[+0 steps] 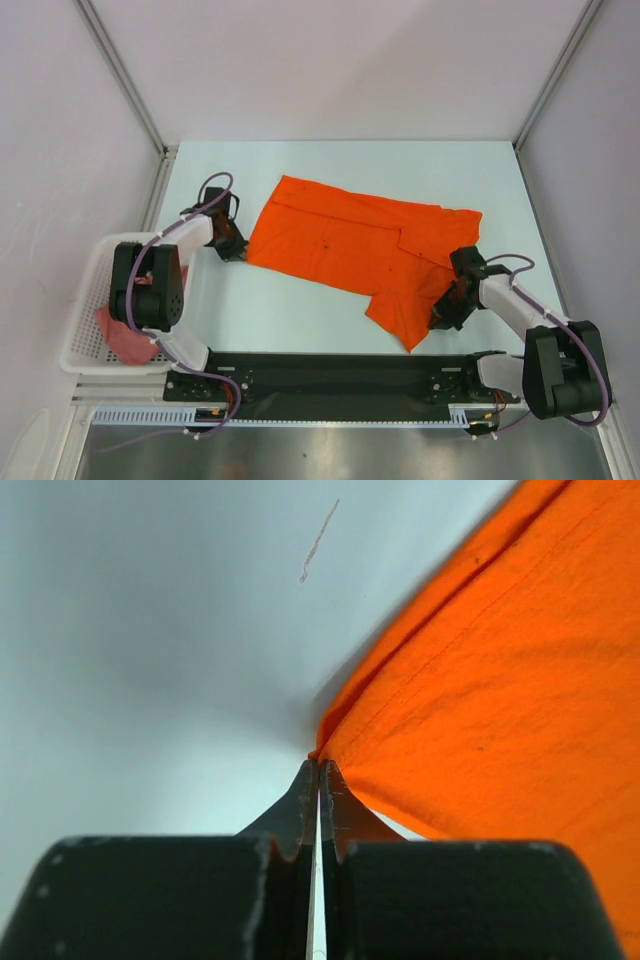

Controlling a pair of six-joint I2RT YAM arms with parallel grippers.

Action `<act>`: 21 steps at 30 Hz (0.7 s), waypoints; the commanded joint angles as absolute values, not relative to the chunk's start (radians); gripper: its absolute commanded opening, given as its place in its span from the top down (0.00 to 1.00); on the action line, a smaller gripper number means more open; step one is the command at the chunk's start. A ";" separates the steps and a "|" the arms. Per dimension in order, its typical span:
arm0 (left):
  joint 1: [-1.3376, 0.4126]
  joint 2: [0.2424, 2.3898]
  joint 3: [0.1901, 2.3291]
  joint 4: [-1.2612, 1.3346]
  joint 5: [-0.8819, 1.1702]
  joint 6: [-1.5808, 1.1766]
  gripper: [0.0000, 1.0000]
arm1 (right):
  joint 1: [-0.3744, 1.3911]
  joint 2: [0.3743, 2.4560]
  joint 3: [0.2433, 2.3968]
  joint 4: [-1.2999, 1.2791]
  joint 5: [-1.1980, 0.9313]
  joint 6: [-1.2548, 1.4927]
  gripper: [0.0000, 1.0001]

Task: Fold and stack the t-shirts
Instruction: Fold the tshirt

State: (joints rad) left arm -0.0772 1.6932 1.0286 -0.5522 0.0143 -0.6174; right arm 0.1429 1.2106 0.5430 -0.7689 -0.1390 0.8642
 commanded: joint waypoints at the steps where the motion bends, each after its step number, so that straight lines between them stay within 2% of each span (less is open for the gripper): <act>1: -0.071 1.643 1.029 -0.543 0.020 -0.592 1.00 | 0.155 1.183 0.522 -0.775 -0.094 0.900 0.95; 2: -0.071 1.643 1.029 -0.542 0.020 -0.592 1.00 | 0.153 1.172 0.526 -0.781 -0.091 0.899 1.00; 15: -0.074 1.566 0.980 -0.538 0.026 -0.594 1.00 | 0.097 1.020 0.621 -0.953 -0.072 0.796 1.00; 21: -0.084 1.551 1.023 -0.541 0.011 -0.578 1.00 | -0.011 1.078 0.727 -0.934 -0.084 0.674 1.00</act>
